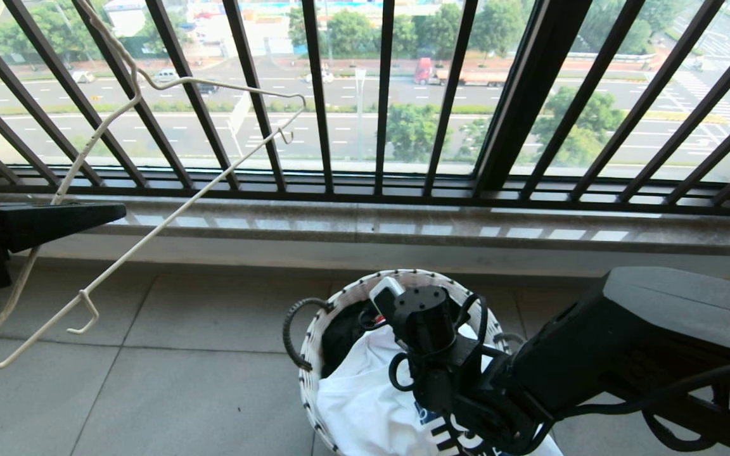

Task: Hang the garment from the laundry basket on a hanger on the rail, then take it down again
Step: Pick up clothes from the basket

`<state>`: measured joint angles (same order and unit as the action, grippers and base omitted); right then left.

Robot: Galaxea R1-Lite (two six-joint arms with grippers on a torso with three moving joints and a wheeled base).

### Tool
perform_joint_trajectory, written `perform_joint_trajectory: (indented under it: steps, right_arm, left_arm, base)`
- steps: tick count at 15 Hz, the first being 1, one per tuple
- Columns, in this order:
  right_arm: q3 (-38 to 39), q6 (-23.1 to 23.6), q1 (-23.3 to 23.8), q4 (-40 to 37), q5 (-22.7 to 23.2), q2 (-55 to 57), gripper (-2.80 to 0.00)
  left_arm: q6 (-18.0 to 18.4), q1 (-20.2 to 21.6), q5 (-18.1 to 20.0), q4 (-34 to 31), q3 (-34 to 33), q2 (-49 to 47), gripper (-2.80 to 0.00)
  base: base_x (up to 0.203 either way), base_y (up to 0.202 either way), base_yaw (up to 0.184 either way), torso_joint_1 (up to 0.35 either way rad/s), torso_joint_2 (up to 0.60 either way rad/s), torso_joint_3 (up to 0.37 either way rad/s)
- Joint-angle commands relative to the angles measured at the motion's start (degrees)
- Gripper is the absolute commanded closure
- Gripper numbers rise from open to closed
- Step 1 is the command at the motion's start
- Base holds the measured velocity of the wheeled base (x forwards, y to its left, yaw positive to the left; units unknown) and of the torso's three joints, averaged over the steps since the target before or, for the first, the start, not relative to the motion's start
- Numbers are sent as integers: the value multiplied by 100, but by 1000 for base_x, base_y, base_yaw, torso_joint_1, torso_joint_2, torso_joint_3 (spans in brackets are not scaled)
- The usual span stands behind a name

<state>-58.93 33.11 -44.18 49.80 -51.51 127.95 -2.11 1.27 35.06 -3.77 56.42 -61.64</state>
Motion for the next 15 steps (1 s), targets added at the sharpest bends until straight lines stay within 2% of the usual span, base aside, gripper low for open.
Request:
perform_joint_trajectory:
  steps: [1,5,8,12,15]
  right_arm:
    - [24,15,-3,37,-26,-7,0]
    - [148,-44,-60,277,27,-200,0]
    - [175,-30,-122,1030,68,-295,0]
    - [373,-33,-143,1587,90,-647,0]
    - [553,-264,-164,2297,402,-861,0]
  left_arm:
    - [0,5,10,-1,1,-24,0]
    - [9,190,28,-1,45,-42,0]
    - [0,190,78,-10,36,-86,0]
    - [9,163,97,-12,27,-225,0]
    - [43,137,228,-3,-52,-296,0]
  base:
    - [0,0,0,0,0,0]
    - [0,0,0,0,0,0]
    - [0,0,0,0,0,0]
    - [0,0,0,0,0,0]
    - [0,0,0,0,0,0]
